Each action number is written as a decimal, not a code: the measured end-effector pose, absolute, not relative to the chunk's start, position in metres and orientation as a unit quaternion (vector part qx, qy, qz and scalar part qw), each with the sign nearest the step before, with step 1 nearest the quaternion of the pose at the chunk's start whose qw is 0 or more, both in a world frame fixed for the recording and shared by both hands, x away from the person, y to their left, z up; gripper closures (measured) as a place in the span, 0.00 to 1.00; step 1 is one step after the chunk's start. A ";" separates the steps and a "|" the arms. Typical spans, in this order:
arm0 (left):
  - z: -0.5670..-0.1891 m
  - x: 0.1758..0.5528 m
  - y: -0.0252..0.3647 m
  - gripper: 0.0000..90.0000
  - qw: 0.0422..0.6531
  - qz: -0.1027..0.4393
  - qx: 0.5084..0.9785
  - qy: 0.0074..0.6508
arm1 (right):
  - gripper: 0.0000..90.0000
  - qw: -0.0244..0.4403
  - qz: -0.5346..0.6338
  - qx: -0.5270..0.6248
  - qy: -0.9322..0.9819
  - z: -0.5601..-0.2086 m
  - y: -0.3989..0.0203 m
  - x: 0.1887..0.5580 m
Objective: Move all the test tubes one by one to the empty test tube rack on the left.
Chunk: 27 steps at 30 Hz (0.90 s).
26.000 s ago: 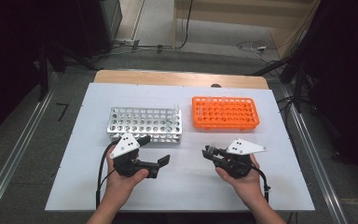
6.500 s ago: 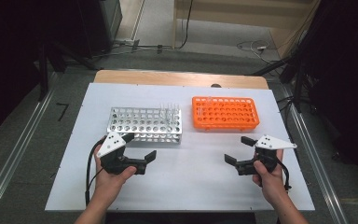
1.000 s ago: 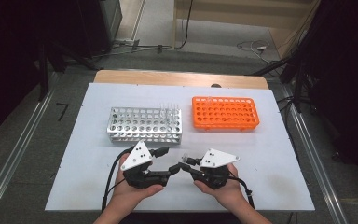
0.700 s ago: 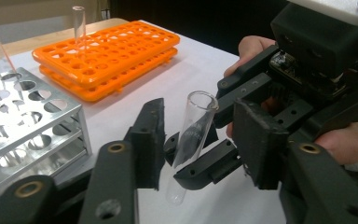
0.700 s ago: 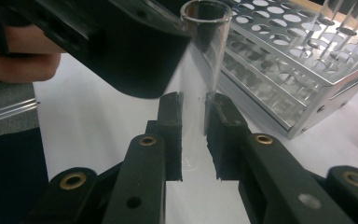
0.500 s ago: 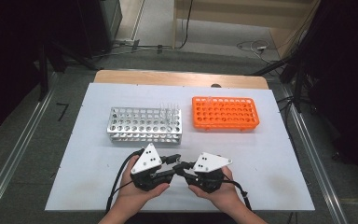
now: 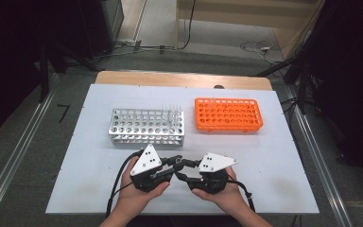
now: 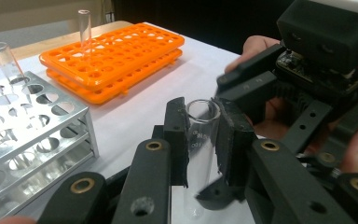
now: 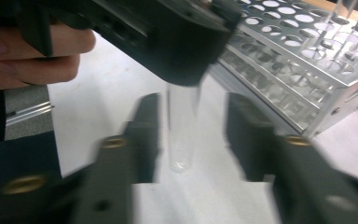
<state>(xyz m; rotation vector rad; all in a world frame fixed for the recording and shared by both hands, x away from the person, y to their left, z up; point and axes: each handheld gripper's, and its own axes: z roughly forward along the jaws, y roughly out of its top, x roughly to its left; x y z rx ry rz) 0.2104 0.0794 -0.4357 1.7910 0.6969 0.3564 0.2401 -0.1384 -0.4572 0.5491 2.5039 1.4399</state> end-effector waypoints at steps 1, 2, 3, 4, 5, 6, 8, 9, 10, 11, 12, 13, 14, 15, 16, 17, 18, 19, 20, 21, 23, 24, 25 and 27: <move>-0.435 0.211 0.080 0.85 0.559 0.153 0.759 0.296 | 0.43 0.099 0.489 0.190 0.846 -0.457 -0.140 0.241; -0.435 0.211 0.081 0.85 0.558 0.155 0.759 0.297 | 0.38 0.098 0.492 0.191 0.843 -0.457 -0.143 0.242; -0.434 0.211 0.083 0.85 0.558 0.155 0.759 0.298 | 0.33 0.094 0.495 0.196 0.842 -0.457 -0.145 0.243; -0.434 0.211 0.085 0.85 0.559 0.156 0.758 0.298 | 0.28 0.090 0.498 0.199 0.839 -0.456 -0.148 0.244; -0.434 0.212 0.086 0.85 0.560 0.157 0.757 0.299 | 0.24 0.091 0.500 0.202 0.837 -0.455 -0.151 0.245; -0.433 0.212 0.088 0.85 0.558 0.159 0.757 0.299 | 0.21 0.094 0.504 0.204 0.834 -0.455 -0.155 0.246; -0.433 0.213 0.091 0.85 0.555 0.163 0.759 0.298 | 0.15 0.100 0.507 0.208 0.830 -0.453 -0.162 0.247; -0.433 0.214 0.092 0.85 0.555 0.164 0.759 0.298 | 0.10 0.102 0.508 0.211 0.829 -0.453 -0.166 0.248; -0.433 0.214 0.094 0.85 0.552 0.166 0.760 0.299 | 0.05 0.102 0.506 0.211 0.830 -0.452 -0.170 0.249; -0.433 0.215 0.096 0.85 0.552 0.165 0.760 0.301 | 0.03 0.101 0.506 0.214 0.830 -0.452 -0.175 0.251; -0.433 0.216 0.098 0.85 0.551 0.165 0.759 0.304 | 0.00 0.100 0.506 0.216 0.829 -0.451 -0.180 0.252; -0.433 0.217 0.100 0.85 0.550 0.166 0.758 0.308 | 0.00 0.097 0.507 0.220 0.828 -0.451 -0.185 0.254; -0.432 0.218 0.103 0.85 0.549 0.166 0.758 0.310 | 0.00 0.099 0.507 0.223 0.827 -0.451 -0.189 0.256; -0.431 0.218 0.105 0.85 0.548 0.167 0.757 0.314 | 0.00 0.098 0.507 0.227 0.825 -0.452 -0.194 0.258; -0.431 0.219 0.107 0.85 0.548 0.168 0.756 0.317 | 0.00 0.097 0.509 0.232 0.823 -0.452 -0.199 0.260; -0.430 0.220 0.110 0.85 0.546 0.171 0.756 0.319 | 0.00 0.100 0.508 0.237 0.822 -0.452 -0.203 0.261; -0.429 0.221 0.111 0.85 0.545 0.173 0.755 0.321 | 0.00 0.101 0.507 0.241 0.821 -0.453 -0.207 0.263; -0.429 0.222 0.113 0.85 0.545 0.174 0.754 0.322 | 0.00 0.100 0.508 0.246 0.819 -0.453 -0.211 0.264; -0.428 0.223 0.115 0.85 0.545 0.175 0.753 0.324 | 0.00 0.100 0.508 0.250 0.818 -0.453 -0.215 0.265; -0.427 0.224 0.117 0.85 0.545 0.175 0.752 0.327 | 0.00 0.103 0.507 0.252 0.818 -0.453 -0.218 0.265; -0.425 0.227 0.119 0.85 0.543 0.178 0.752 0.329 | 0.00 0.110 0.503 0.255 0.818 -0.453 -0.224 0.264; -0.424 0.228 0.120 0.85 0.542 0.179 0.752 0.329 | 0.00 0.115 0.503 0.255 0.818 -0.454 -0.228 0.264; -0.423 0.229 0.120 0.85 0.542 0.181 0.752 0.330 | 0.00 0.117 0.502 0.257 0.817 -0.454 -0.231 0.264; -0.420 0.232 0.122 0.85 0.541 0.183 0.752 0.330 | 0.00 0.121 0.503 0.264 0.814 -0.454 -0.237 0.264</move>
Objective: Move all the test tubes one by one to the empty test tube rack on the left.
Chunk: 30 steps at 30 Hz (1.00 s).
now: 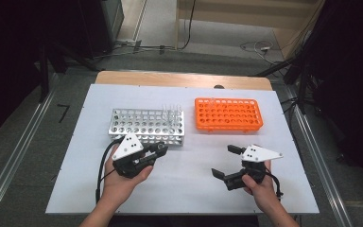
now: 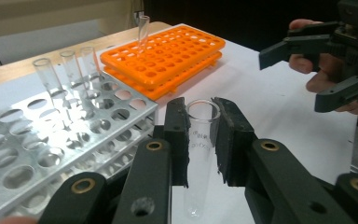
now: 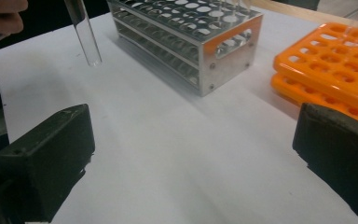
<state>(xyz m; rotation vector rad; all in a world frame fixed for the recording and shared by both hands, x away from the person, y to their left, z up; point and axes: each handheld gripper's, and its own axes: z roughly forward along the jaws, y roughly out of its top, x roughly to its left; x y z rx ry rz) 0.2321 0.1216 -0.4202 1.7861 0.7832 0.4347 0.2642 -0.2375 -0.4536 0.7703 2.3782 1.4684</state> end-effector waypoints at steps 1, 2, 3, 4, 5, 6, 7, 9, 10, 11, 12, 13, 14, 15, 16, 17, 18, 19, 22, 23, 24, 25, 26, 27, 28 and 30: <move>-0.419 0.233 0.122 0.85 0.542 0.183 0.750 0.332 | 0.00 0.123 0.502 0.267 0.813 -0.454 -0.241 0.264; -0.418 0.235 0.123 0.85 0.544 0.183 0.748 0.332 | 0.00 0.125 0.502 0.269 0.812 -0.454 -0.244 0.264; -0.416 0.236 0.125 0.85 0.547 0.183 0.747 0.331 | 0.00 0.124 0.503 0.272 0.811 -0.454 -0.248 0.264; -0.414 0.238 0.126 0.85 0.548 0.184 0.746 0.331 | 0.00 0.125 0.503 0.276 0.809 -0.454 -0.251 0.264; -0.413 0.239 0.126 0.85 0.548 0.185 0.746 0.330 | 0.00 0.127 0.503 0.280 0.808 -0.455 -0.255 0.264; -0.412 0.240 0.127 0.85 0.548 0.186 0.746 0.331 | 0.00 0.127 0.503 0.282 0.807 -0.455 -0.258 0.263; -0.411 0.241 0.128 0.85 0.549 0.187 0.744 0.331 | 0.00 0.127 0.504 0.283 0.807 -0.455 -0.261 0.263; -0.409 0.245 0.129 0.85 0.549 0.188 0.744 0.333 | 0.00 0.128 0.503 0.285 0.806 -0.456 -0.267 0.262; -0.407 0.247 0.130 0.85 0.549 0.188 0.743 0.334 | 0.00 0.131 0.502 0.285 0.806 -0.457 -0.270 0.262; -0.406 0.249 0.131 0.85 0.550 0.188 0.742 0.335 | 0.00 0.131 0.503 0.288 0.805 -0.457 -0.273 0.261; -0.405 0.251 0.132 0.85 0.550 0.189 0.741 0.335 | 0.00 0.131 0.504 0.290 0.803 -0.458 -0.277 0.261; -0.404 0.253 0.132 0.85 0.550 0.189 0.741 0.336 | 0.00 0.132 0.503 0.294 0.802 -0.458 -0.280 0.261; -0.403 0.255 0.133 0.85 0.550 0.190 0.740 0.337 | 0.00 0.132 0.503 0.296 0.801 -0.458 -0.283 0.261; -0.402 0.257 0.134 0.85 0.550 0.190 0.740 0.338 | 0.00 0.132 0.503 0.299 0.800 -0.459 -0.286 0.262; -0.401 0.260 0.135 0.85 0.551 0.189 0.739 0.339 | 0.00 0.134 0.504 0.303 0.798 -0.459 -0.288 0.262; -0.400 0.262 0.136 0.85 0.551 0.189 0.739 0.340 | 0.00 0.138 0.504 0.305 0.796 -0.459 -0.291 0.263; -0.399 0.265 0.137 0.85 0.551 0.188 0.738 0.341 | 0.00 0.141 0.504 0.310 0.794 -0.459 -0.293 0.264; -0.398 0.268 0.138 0.85 0.551 0.187 0.738 0.342 | 0.00 0.141 0.504 0.313 0.792 -0.459 -0.296 0.265; -0.395 0.277 0.141 0.85 0.549 0.187 0.739 0.343 | 0.00 0.137 0.508 0.317 0.789 -0.459 -0.302 0.269; -0.393 0.280 0.142 0.85 0.550 0.188 0.737 0.345 | 0.00 0.139 0.509 0.315 0.789 -0.459 -0.303 0.270; -0.392 0.283 0.143 0.85 0.548 0.191 0.736 0.347 | 0.00 0.141 0.508 0.315 0.789 -0.460 -0.305 0.270; -0.391 0.286 0.144 0.85 0.549 0.193 0.735 0.348 | 0.00 0.140 0.509 0.319 0.787 -0.460 -0.306 0.271; -0.389 0.289 0.145 0.85 0.548 0.194 0.734 0.350 | 0.00 0.140 0.510 0.321 0.786 -0.460 -0.307 0.271; -0.388 0.292 0.146 0.85 0.548 0.197 0.733 0.352 | 0.00 0.139 0.513 0.323 0.783 -0.461 -0.308 0.272; -0.386 0.295 0.147 0.85 0.546 0.200 0.733 0.354 | 0.00 0.139 0.512 0.326 0.783 -0.461 -0.309 0.273; -0.384 0.301 0.149 0.85 0.545 0.205 0.731 0.356 | 0.00 0.140 0.511 0.325 0.783 -0.462 -0.311 0.274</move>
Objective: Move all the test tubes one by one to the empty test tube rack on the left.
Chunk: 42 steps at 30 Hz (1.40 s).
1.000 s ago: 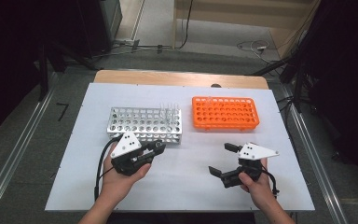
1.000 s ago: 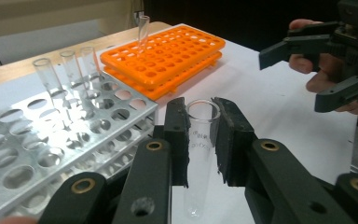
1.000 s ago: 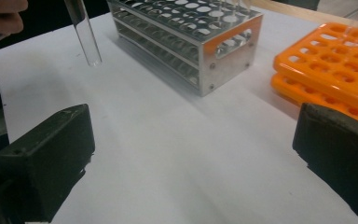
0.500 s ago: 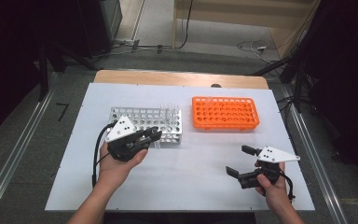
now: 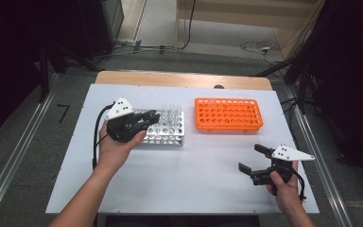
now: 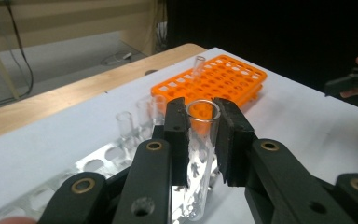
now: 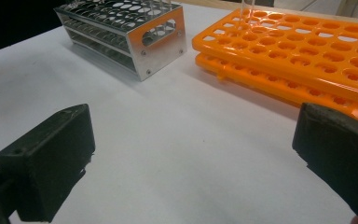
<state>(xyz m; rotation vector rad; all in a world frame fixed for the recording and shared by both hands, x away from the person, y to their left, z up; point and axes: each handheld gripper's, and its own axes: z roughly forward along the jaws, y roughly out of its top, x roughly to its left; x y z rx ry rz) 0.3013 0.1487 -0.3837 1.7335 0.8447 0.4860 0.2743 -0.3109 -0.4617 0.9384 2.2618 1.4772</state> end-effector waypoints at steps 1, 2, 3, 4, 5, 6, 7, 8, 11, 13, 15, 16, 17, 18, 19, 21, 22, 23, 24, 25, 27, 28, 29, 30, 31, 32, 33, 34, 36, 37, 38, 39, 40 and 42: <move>-0.383 0.304 0.149 0.85 0.544 0.207 0.730 0.359 | 0.00 0.139 0.512 0.327 0.782 -0.462 -0.311 0.274; -0.382 0.307 0.150 0.85 0.543 0.209 0.729 0.360 | 0.00 0.140 0.512 0.328 0.782 -0.462 -0.311 0.275; -0.381 0.311 0.150 0.85 0.542 0.212 0.729 0.361 | 0.00 0.141 0.511 0.327 0.782 -0.463 -0.312 0.275; -0.381 0.314 0.151 0.85 0.541 0.214 0.728 0.364 | 0.00 0.140 0.510 0.327 0.783 -0.463 -0.312 0.275; -0.381 0.317 0.152 0.85 0.539 0.215 0.727 0.366 | 0.00 0.140 0.509 0.327 0.784 -0.463 -0.312 0.275; -0.381 0.321 0.152 0.85 0.539 0.216 0.726 0.369 | 0.00 0.141 0.508 0.327 0.784 -0.463 -0.312 0.275; -0.381 0.324 0.153 0.85 0.538 0.217 0.726 0.371 | 0.00 0.141 0.508 0.326 0.785 -0.463 -0.312 0.275; -0.382 0.327 0.153 0.85 0.536 0.219 0.725 0.374 | 0.00 0.140 0.509 0.326 0.784 -0.464 -0.313 0.276; -0.383 0.336 0.152 0.85 0.536 0.222 0.721 0.378 | 0.00 0.138 0.511 0.329 0.782 -0.464 -0.314 0.277; -0.383 0.342 0.151 0.85 0.532 0.227 0.721 0.382 | 0.00 0.137 0.512 0.331 0.781 -0.464 -0.315 0.277; -0.385 0.347 0.151 0.85 0.531 0.230 0.718 0.388 | 0.00 0.139 0.512 0.331 0.780 -0.464 -0.315 0.277; -0.386 0.350 0.150 0.85 0.530 0.231 0.716 0.390 | 0.00 0.139 0.512 0.331 0.780 -0.464 -0.315 0.276; -0.386 0.353 0.149 0.85 0.528 0.233 0.716 0.392 | 0.00 0.138 0.513 0.331 0.780 -0.464 -0.315 0.276; -0.387 0.356 0.148 0.85 0.528 0.236 0.715 0.393 | 0.00 0.139 0.513 0.331 0.780 -0.464 -0.315 0.276; -0.388 0.358 0.147 0.85 0.526 0.238 0.715 0.395 | 0.00 0.139 0.514 0.331 0.779 -0.463 -0.315 0.276; -0.389 0.363 0.145 0.85 0.525 0.242 0.711 0.399 | 0.00 0.138 0.514 0.331 0.779 -0.463 -0.315 0.276; -0.390 0.366 0.145 0.85 0.526 0.243 0.709 0.402 | 0.00 0.139 0.514 0.330 0.779 -0.463 -0.315 0.276; -0.391 0.368 0.144 0.85 0.526 0.244 0.706 0.406 | 0.00 0.139 0.514 0.330 0.779 -0.463 -0.315 0.276; -0.392 0.370 0.144 0.85 0.525 0.245 0.706 0.407 | 0.00 0.139 0.515 0.330 0.779 -0.463 -0.315 0.276; -0.393 0.372 0.144 0.85 0.525 0.245 0.705 0.409 | 0.00 0.139 0.515 0.331 0.779 -0.463 -0.315 0.276; -0.396 0.376 0.142 0.85 0.524 0.245 0.705 0.411 | 0.00 0.139 0.515 0.330 0.779 -0.463 -0.315 0.276; -0.398 0.377 0.141 0.85 0.520 0.247 0.706 0.412 | 0.00 0.139 0.515 0.330 0.779 -0.463 -0.315 0.276; -0.400 0.379 0.141 0.85 0.519 0.246 0.707 0.413 | 0.00 0.139 0.515 0.330 0.779 -0.463 -0.315 0.276; -0.401 0.380 0.140 0.85 0.514 0.247 0.709 0.414 | 0.00 0.139 0.515 0.329 0.779 -0.463 -0.315 0.276; -0.403 0.381 0.139 0.85 0.511 0.247 0.711 0.415 | 0.00 0.140 0.515 0.329 0.779 -0.463 -0.315 0.276; -0.404 0.382 0.138 0.85 0.507 0.249 0.713 0.417 | 0.00 0.139 0.515 0.330 0.779 -0.463 -0.315 0.276; -0.406 0.384 0.137 0.85 0.503 0.249 0.715 0.416 | 0.00 0.139 0.516 0.330 0.779 -0.463 -0.316 0.276; -0.408 0.385 0.136 0.85 0.500 0.247 0.717 0.417 | 0.00 0.139 0.516 0.330 0.779 -0.463 -0.316 0.276; -0.411 0.385 0.134 0.85 0.494 0.246 0.721 0.418 | 0.00 0.140 0.515 0.329 0.779 -0.463 -0.316 0.276; -0.413 0.386 0.133 0.85 0.489 0.247 0.723 0.420 | 0.00 0.140 0.515 0.329 0.779 -0.463 -0.316 0.276; -0.415 0.386 0.132 0.85 0.483 0.249 0.725 0.422 | 0.00 0.139 0.516 0.329 0.779 -0.463 -0.316 0.276; -0.417 0.386 0.131 0.85 0.477 0.250 0.726 0.426 | 0.00 0.139 0.516 0.329 0.779 -0.463 -0.316 0.276; -0.419 0.386 0.131 0.85 0.473 0.248 0.729 0.428 | 0.00 0.139 0.516 0.330 0.778 -0.463 -0.316 0.276; -0.421 0.386 0.130 0.85 0.468 0.245 0.730 0.434 | 0.00 0.139 0.516 0.329 0.779 -0.463 -0.315 0.276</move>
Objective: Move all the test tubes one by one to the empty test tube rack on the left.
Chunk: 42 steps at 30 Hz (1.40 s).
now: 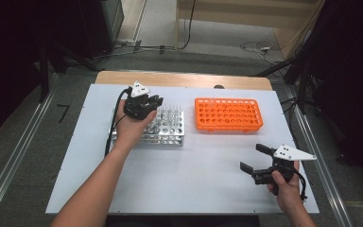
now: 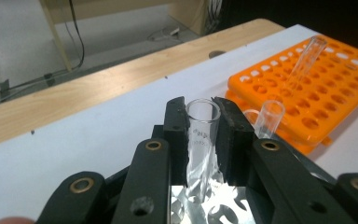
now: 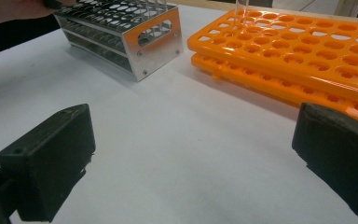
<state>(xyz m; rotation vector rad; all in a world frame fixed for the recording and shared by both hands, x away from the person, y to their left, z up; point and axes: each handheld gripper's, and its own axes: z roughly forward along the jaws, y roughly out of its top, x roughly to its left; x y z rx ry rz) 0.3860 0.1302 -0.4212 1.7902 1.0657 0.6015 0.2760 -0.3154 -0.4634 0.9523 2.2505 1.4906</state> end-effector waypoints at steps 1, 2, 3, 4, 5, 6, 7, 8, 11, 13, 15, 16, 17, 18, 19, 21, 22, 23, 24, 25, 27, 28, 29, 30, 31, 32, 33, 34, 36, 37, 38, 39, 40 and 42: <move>-0.422 0.386 0.130 0.84 0.465 0.243 0.730 0.437 | 0.00 0.138 0.515 0.330 0.779 -0.463 -0.315 0.276; -0.423 0.385 0.129 0.84 0.462 0.243 0.731 0.440 | 0.00 0.138 0.514 0.331 0.779 -0.464 -0.315 0.276; -0.424 0.385 0.129 0.84 0.458 0.243 0.732 0.441 | 0.00 0.137 0.515 0.329 0.780 -0.464 -0.314 0.276; -0.425 0.385 0.129 0.84 0.456 0.242 0.732 0.444 | 0.00 0.137 0.514 0.329 0.780 -0.464 -0.313 0.276; -0.426 0.385 0.129 0.81 0.454 0.243 0.732 0.446 | 0.00 0.138 0.514 0.326 0.781 -0.464 -0.313 0.276; -0.426 0.384 0.130 0.77 0.451 0.246 0.731 0.450 | 0.00 0.137 0.512 0.326 0.783 -0.464 -0.312 0.276; -0.425 0.383 0.131 0.73 0.452 0.249 0.726 0.455 | 0.00 0.136 0.512 0.327 0.782 -0.465 -0.312 0.276; -0.424 0.382 0.134 0.68 0.457 0.245 0.721 0.459 | 0.00 0.136 0.512 0.326 0.783 -0.465 -0.312 0.276; -0.422 0.376 0.142 0.51 0.473 0.232 0.706 0.474 | 0.00 0.135 0.512 0.327 0.783 -0.465 -0.310 0.276; -0.421 0.367 0.147 0.38 0.480 0.231 0.700 0.475 | 0.00 0.136 0.511 0.328 0.782 -0.465 -0.310 0.275; -0.420 0.357 0.151 0.28 0.489 0.225 0.698 0.472 | 0.00 0.137 0.510 0.328 0.783 -0.464 -0.308 0.275; -0.419 0.353 0.153 0.24 0.491 0.222 0.698 0.471 | 0.00 0.138 0.509 0.329 0.783 -0.464 -0.307 0.275; -0.419 0.347 0.154 0.20 0.492 0.220 0.700 0.469 | 0.00 0.139 0.510 0.328 0.783 -0.464 -0.307 0.275; -0.419 0.342 0.155 0.16 0.496 0.220 0.699 0.466 | 0.00 0.139 0.511 0.329 0.782 -0.463 -0.306 0.275; -0.419 0.334 0.156 0.12 0.496 0.219 0.702 0.461 | 0.00 0.137 0.510 0.330 0.782 -0.463 -0.305 0.275; -0.419 0.323 0.158 0.07 0.501 0.216 0.702 0.457 | 0.00 0.138 0.510 0.331 0.782 -0.461 -0.303 0.277; -0.420 0.318 0.159 0.03 0.501 0.214 0.708 0.450 | 0.00 0.138 0.509 0.332 0.782 -0.460 -0.302 0.277; -0.419 0.314 0.159 0.00 0.502 0.213 0.709 0.446 | 0.00 0.139 0.509 0.333 0.781 -0.460 -0.301 0.278; -0.419 0.308 0.161 0.00 0.510 0.211 0.707 0.442 | 0.00 0.140 0.509 0.332 0.782 -0.459 -0.300 0.279; -0.418 0.302 0.162 0.00 0.515 0.210 0.705 0.440 | 0.00 0.140 0.508 0.333 0.782 -0.459 -0.299 0.280; -0.418 0.291 0.163 0.00 0.523 0.210 0.703 0.434 | 0.00 0.139 0.507 0.336 0.782 -0.457 -0.296 0.283; -0.418 0.285 0.162 0.00 0.522 0.212 0.704 0.433 | 0.00 0.140 0.506 0.336 0.782 -0.456 -0.295 0.284; -0.418 0.279 0.162 0.00 0.523 0.210 0.706 0.429 | 0.00 0.142 0.505 0.338 0.782 -0.455 -0.293 0.286; -0.419 0.275 0.161 0.00 0.524 0.209 0.707 0.427 | 0.00 0.144 0.505 0.337 0.781 -0.453 -0.291 0.289; -0.420 0.270 0.160 0.00 0.524 0.208 0.706 0.428 | 0.00 0.144 0.507 0.338 0.780 -0.451 -0.290 0.291; -0.421 0.264 0.160 0.00 0.527 0.207 0.705 0.427 | 0.00 0.143 0.507 0.339 0.779 -0.449 -0.287 0.295; -0.423 0.259 0.159 0.00 0.529 0.206 0.704 0.426 | 0.00 0.144 0.505 0.341 0.779 -0.448 -0.285 0.299; -0.424 0.254 0.158 0.00 0.531 0.206 0.703 0.427 | 0.00 0.146 0.502 0.343 0.780 -0.446 -0.282 0.304; -0.429 0.245 0.156 0.00 0.532 0.206 0.702 0.426 | 0.04 0.150 0.501 0.350 0.777 -0.442 -0.275 0.314; -0.431 0.240 0.155 0.00 0.533 0.205 0.702 0.426 | 0.04 0.153 0.501 0.351 0.776 -0.441 -0.271 0.320; -0.434 0.235 0.155 0.00 0.534 0.206 0.700 0.426 | 0.06 0.156 0.499 0.352 0.777 -0.440 -0.266 0.326; -0.436 0.231 0.155 0.00 0.537 0.205 0.699 0.426 | 0.08 0.156 0.495 0.354 0.778 -0.440 -0.261 0.332; -0.438 0.227 0.156 0.00 0.540 0.203 0.695 0.428 | 0.12 0.157 0.493 0.358 0.777 -0.440 -0.256 0.339; -0.442 0.220 0.160 0.00 0.549 0.195 0.686 0.435 | 0.19 0.160 0.490 0.369 0.773 -0.441 -0.246 0.353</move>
